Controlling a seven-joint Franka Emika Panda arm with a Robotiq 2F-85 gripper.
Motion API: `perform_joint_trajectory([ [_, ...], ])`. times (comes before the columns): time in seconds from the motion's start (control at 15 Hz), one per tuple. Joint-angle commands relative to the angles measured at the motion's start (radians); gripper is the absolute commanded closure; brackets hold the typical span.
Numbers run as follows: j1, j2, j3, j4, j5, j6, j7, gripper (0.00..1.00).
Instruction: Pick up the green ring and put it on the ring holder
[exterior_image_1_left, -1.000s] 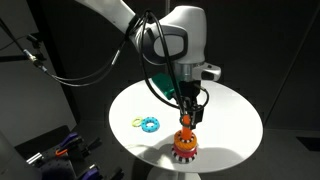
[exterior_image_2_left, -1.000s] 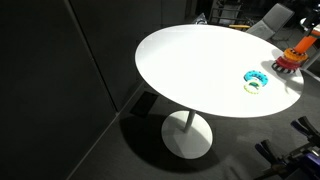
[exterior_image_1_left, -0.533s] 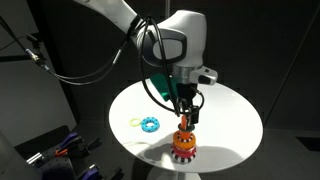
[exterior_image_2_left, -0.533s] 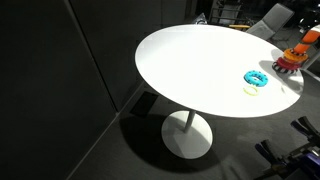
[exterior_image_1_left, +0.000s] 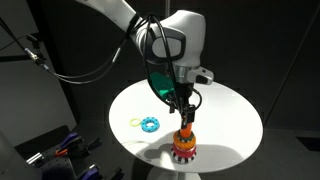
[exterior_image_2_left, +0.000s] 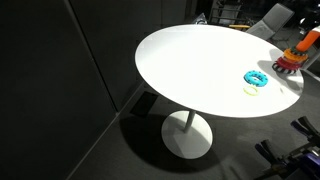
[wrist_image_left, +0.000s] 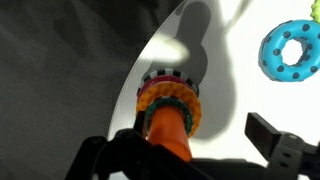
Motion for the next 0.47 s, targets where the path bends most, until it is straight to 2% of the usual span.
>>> perform_joint_trajectory([
  [0.0, -0.008, -0.033, 0.022, -0.006, 0.021, -0.051, -0.056, 0.00],
  [0.2, -0.003, -0.048, 0.035, -0.018, 0.021, -0.056, -0.075, 0.00],
  [0.4, -0.001, -0.012, 0.030, -0.001, -0.001, -0.038, -0.038, 0.00],
])
